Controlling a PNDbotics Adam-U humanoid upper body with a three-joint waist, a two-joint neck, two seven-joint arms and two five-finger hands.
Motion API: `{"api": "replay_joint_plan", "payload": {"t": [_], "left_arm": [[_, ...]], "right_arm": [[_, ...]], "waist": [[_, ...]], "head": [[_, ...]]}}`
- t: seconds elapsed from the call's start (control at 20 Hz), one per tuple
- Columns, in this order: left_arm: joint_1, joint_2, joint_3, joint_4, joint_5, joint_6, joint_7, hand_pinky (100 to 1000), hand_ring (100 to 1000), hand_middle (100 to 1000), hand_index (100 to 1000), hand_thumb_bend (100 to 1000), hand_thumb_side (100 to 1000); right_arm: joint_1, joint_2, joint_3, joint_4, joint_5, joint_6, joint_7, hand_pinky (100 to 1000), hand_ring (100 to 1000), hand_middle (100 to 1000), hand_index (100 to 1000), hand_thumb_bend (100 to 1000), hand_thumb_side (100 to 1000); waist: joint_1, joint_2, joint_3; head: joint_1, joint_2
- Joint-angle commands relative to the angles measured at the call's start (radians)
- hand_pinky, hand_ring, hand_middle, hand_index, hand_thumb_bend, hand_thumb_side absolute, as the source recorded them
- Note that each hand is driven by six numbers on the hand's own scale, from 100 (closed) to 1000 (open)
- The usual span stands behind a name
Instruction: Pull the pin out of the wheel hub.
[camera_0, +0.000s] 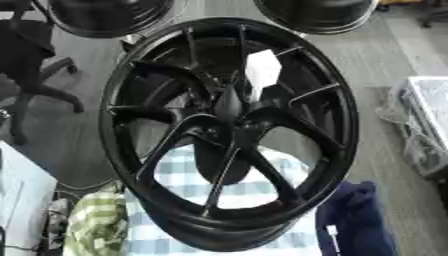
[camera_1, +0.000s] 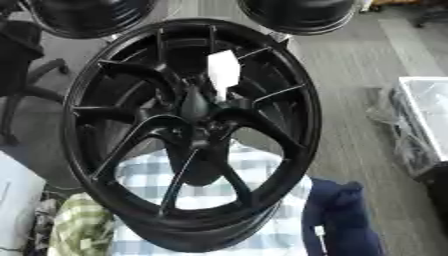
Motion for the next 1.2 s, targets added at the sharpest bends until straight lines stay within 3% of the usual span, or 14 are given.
{"api": "replay_joint_plan", "payload": {"t": [0.05, 0.35, 0.55, 0.7, 1.0, 1.2], "left_arm": [[-0.007, 0.035, 0.013, -0.010, -0.009, -0.002, 0.008, 681, 743, 633, 684, 100, 817], [-0.006, 0.049, 0.023, -0.005, -0.017, -0.001, 0.021, 681, 744, 634, 684, 100, 842], [-0.006, 0.059, 0.044, -0.004, -0.020, 0.001, 0.054, 682, 747, 640, 690, 100, 813], [-0.005, 0.065, 0.057, -0.005, -0.015, 0.002, 0.083, 682, 747, 639, 689, 100, 812], [-0.013, 0.068, 0.067, -0.007, -0.006, 0.013, 0.127, 681, 750, 641, 690, 100, 818], [-0.020, 0.065, 0.069, -0.012, 0.006, 0.015, 0.151, 681, 751, 642, 691, 100, 820]], "right_arm": [[-0.081, -0.128, 0.051, 0.058, 0.033, -0.058, 0.081, 925, 857, 839, 935, 100, 305], [-0.272, -0.163, 0.184, 0.171, 0.101, -0.165, 0.262, 906, 853, 840, 921, 100, 248], [-0.395, -0.114, 0.258, 0.259, 0.195, -0.216, 0.385, 892, 846, 844, 923, 100, 288], [-0.478, -0.053, 0.294, 0.331, 0.273, -0.247, 0.451, 881, 831, 832, 913, 175, 272], [-0.588, 0.031, 0.338, 0.408, 0.378, -0.252, 0.470, 860, 809, 816, 908, 227, 293], [-0.642, 0.089, 0.353, 0.446, 0.450, -0.203, 0.425, 818, 708, 730, 862, 396, 407]], "waist": [[-0.005, -0.022, 0.003], [-0.017, -0.035, 0.016], [-0.021, -0.047, 0.019], [-0.023, -0.053, 0.019], [-0.036, -0.059, 0.040], [-0.041, -0.059, 0.065]], "head": [[-0.015, 0.006], [-0.025, 0.006], [-0.027, 0.006], [-0.028, 0.006], [-0.042, 0.006], [-0.067, 0.006]]}}
